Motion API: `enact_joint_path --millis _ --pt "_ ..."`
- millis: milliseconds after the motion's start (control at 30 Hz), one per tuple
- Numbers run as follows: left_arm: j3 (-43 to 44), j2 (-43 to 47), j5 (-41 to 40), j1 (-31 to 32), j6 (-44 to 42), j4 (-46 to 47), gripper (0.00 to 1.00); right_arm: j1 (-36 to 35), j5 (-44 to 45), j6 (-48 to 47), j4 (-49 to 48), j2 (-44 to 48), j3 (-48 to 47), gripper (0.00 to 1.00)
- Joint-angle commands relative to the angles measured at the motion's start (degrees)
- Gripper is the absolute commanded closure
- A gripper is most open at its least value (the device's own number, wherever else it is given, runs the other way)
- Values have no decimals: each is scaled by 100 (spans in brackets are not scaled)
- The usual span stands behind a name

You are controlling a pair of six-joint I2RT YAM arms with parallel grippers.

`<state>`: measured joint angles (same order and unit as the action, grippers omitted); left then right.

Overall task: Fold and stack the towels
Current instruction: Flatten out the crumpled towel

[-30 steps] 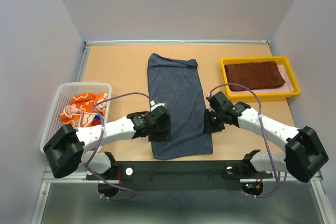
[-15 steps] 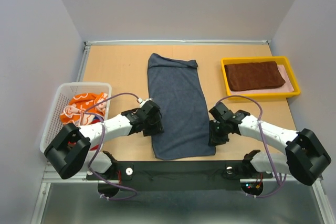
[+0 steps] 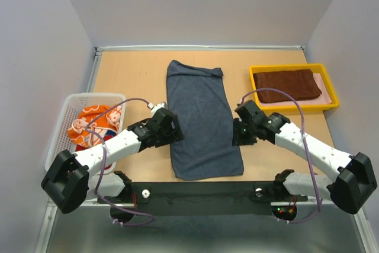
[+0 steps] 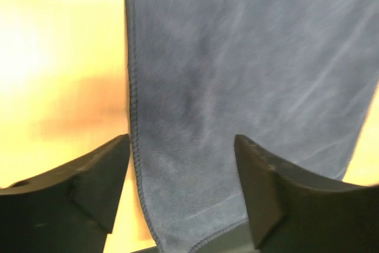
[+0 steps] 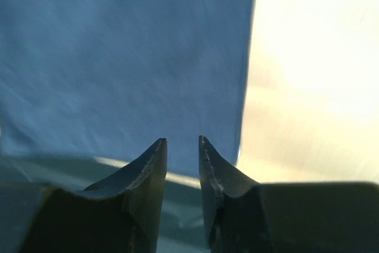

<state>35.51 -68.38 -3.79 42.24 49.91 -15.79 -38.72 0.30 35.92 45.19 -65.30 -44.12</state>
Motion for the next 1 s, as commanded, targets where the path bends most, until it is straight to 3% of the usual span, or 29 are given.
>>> enact_joint_path --millis 0,100,233,367,433,733,967 --pt "842 255 -929 -127 -551 -204 14 5 971 -962 -484 -438 -1184 63" --pt "1528 -217 -1176 -574 -1235 -214 12 338 1069 -1850 -834 -1378 -2072 59" --pt "2494 -1018 -1063 -1242 -2054 -117 11 874 587 -3315 -1600 -2598 -3013 58" --pt "3567 -1871 -869 -1683 -2749 -91 10 1656 16 -4215 -2206 -3567 -3901 55" --pt "3805 -2291 -773 -1780 -3108 -3 9 1893 -405 -4661 -2347 -3892 -4427 48" --pt "5307 -3989 -421 -2140 -3646 138 9 2070 -810 -6438 -2427 -5625 -5906 47" --pt "6231 -4737 -96 -2448 -3804 313 9 2123 -1391 -6888 -2427 -6302 -6653 46"
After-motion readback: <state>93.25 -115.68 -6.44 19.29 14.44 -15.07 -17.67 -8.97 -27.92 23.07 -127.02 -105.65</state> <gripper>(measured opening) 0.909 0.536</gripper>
